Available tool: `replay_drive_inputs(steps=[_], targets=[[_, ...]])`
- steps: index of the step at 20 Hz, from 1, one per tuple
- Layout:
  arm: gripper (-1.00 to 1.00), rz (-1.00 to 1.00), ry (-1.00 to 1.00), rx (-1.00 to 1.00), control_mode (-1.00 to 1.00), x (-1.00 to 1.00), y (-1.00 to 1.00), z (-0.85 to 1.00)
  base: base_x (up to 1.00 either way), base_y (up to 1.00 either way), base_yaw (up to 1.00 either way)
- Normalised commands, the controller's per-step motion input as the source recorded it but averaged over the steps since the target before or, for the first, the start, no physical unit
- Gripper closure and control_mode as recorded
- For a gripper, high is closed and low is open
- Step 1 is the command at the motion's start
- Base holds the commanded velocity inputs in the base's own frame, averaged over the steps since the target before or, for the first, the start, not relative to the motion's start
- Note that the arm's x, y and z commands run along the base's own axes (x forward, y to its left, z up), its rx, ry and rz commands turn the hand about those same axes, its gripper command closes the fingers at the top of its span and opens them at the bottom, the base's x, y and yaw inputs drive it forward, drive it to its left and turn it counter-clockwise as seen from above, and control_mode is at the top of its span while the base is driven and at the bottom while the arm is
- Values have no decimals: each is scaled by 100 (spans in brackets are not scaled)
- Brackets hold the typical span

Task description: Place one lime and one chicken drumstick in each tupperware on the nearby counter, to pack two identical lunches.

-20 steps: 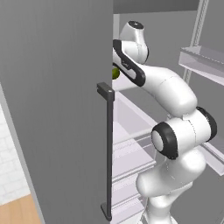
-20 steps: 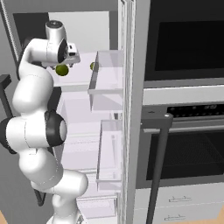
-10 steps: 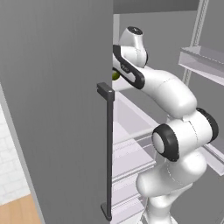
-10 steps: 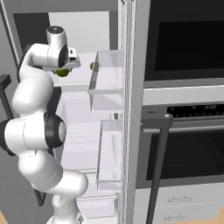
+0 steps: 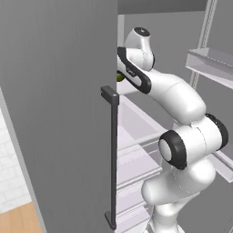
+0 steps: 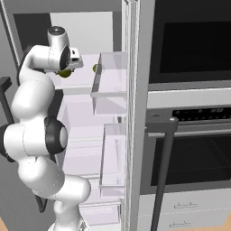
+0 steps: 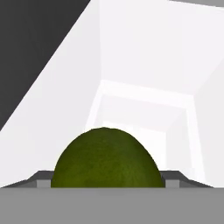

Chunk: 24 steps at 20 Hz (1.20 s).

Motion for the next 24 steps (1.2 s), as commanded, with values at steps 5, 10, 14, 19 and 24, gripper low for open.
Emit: replay_drive_inputs(steps=[5,10,14,19,24], targets=[[100,0,-16,0,-100,-6,0,0,0,0,0],[100,0,-9,0,-100,-4,0,0,0,0,0],[100,0,-19,1,-100,-23,-3,0,0,0,0],[100,-11,-43,16,-100,-71,-17,54,0,0,0],[100,-6,-48,17,-100,-100,-28,31,0,0,0]])
